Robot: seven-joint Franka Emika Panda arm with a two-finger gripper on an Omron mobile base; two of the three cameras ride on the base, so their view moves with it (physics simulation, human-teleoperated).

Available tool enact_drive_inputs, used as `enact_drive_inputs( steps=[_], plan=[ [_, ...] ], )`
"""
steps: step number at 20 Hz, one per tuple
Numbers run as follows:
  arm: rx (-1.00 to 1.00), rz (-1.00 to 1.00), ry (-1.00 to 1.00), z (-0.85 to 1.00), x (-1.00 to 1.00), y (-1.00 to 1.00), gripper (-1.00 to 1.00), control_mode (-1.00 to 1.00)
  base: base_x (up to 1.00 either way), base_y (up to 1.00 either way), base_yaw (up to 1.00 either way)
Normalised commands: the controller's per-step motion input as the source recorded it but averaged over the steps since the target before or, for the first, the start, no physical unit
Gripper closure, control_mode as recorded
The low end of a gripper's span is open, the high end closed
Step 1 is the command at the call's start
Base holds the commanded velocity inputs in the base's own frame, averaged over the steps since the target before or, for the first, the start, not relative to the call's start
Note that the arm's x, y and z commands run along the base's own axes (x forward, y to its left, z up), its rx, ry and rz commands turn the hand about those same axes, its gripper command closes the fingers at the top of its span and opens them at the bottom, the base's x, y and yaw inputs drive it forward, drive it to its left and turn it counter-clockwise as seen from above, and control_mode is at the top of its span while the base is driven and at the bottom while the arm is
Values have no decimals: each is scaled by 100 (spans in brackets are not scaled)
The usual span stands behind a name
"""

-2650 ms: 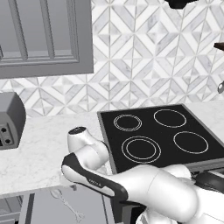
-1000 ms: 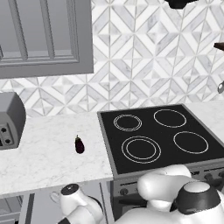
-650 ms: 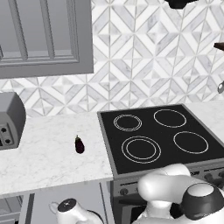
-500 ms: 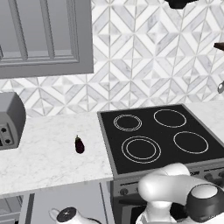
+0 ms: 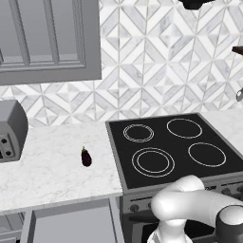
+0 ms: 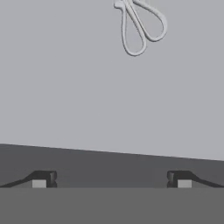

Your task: Pick the tongs from the drawer and place it on the counter.

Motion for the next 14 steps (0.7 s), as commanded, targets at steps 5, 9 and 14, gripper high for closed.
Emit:
enact_drive_inputs(
  steps=[5, 9, 14],
  plan=[
    [7, 4, -21, 18, 43, 0, -100, -100, 0, 0, 0],
    [10, 7, -26, 24, 75, 0, -100, -100, 0, 0, 0],
    [6, 5, -20, 14, 97, 0, -100, -100, 0, 0, 0]
  ],
)
